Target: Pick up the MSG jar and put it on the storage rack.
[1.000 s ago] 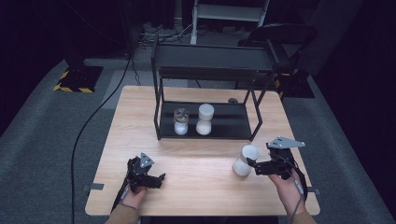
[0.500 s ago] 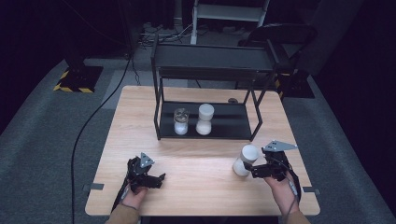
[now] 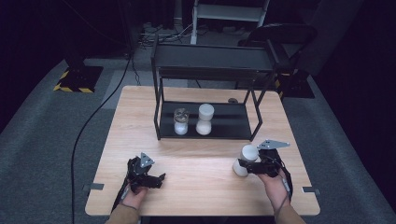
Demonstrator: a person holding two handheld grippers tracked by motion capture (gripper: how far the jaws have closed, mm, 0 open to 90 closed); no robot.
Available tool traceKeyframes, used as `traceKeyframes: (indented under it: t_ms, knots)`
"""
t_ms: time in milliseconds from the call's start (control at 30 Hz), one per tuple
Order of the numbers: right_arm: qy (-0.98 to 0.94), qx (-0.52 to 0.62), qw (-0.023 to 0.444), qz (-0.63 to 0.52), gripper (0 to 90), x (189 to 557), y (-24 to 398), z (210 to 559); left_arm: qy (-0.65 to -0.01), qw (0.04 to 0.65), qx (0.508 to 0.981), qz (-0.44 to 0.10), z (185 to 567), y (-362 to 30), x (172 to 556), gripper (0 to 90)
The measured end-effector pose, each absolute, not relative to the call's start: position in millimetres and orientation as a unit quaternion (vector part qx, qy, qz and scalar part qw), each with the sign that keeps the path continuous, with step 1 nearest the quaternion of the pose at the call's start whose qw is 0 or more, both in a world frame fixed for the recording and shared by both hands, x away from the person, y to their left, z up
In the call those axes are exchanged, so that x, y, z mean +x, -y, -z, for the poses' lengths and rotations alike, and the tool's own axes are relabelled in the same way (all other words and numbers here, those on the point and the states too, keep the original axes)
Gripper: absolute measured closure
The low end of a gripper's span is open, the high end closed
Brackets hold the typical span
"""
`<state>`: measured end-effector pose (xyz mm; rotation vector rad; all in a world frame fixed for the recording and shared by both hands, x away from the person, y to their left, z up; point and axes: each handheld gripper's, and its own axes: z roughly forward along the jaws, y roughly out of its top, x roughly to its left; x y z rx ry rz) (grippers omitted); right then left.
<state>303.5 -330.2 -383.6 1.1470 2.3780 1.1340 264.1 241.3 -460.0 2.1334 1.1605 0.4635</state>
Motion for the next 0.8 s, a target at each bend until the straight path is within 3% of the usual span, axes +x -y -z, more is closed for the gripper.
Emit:
traceKeyframes:
  t_ms: [167,500,800]
  knots:
    - [-0.831,0.383,0.163,-0.370,33.4,297.2,318.3,375.6,-0.443,0.328,0.815,-0.177,460.1,-241.3,264.4,0.0]
    - [-0.826,0.389,0.157,-0.376,33.6,296.8,319.7,368.0,-0.443,0.328,0.815,-0.177,460.0,-241.3,264.5,0.0]
    - [-0.823,0.383,0.168,-0.385,33.7,293.5,322.9,341.1,-0.442,0.328,0.816,-0.177,459.9,-241.2,264.6,0.0]
